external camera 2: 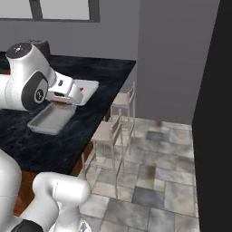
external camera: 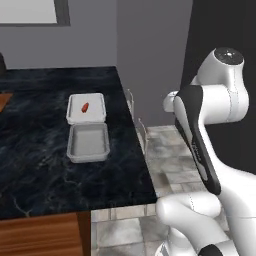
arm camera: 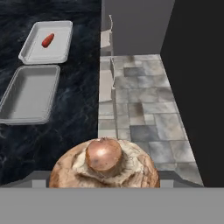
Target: Place the cold items (mushroom and carrot) from the fridge in one tupperware on the dining counter. Place the warm items (kebab skewer and hot dog) in the stove area in another tupperware.
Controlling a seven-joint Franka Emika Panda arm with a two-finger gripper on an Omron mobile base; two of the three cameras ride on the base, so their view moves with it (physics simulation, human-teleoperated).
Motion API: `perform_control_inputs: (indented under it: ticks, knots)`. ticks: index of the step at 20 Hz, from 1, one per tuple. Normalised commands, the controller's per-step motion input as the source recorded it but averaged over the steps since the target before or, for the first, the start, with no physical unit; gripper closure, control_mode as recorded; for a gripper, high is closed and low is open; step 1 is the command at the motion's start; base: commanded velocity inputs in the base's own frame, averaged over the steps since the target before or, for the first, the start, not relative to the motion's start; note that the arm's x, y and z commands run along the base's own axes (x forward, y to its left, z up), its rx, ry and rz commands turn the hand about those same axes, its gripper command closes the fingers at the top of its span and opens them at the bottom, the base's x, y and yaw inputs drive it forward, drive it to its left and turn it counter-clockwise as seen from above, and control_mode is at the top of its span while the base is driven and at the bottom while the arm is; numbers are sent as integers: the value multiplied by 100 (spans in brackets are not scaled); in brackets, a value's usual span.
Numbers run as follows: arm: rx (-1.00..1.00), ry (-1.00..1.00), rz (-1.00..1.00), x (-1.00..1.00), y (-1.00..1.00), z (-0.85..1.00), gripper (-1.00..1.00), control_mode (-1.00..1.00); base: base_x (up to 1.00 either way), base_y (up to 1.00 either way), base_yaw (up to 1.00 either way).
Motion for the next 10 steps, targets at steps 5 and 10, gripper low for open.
perform_control_inputs:
  ticks: [5,10]
  knots:
    - [0,0,0,0,0,0,100,100,13,-100,1]
    - [0,0,0,0,0,0,100,100,60,-100,8]
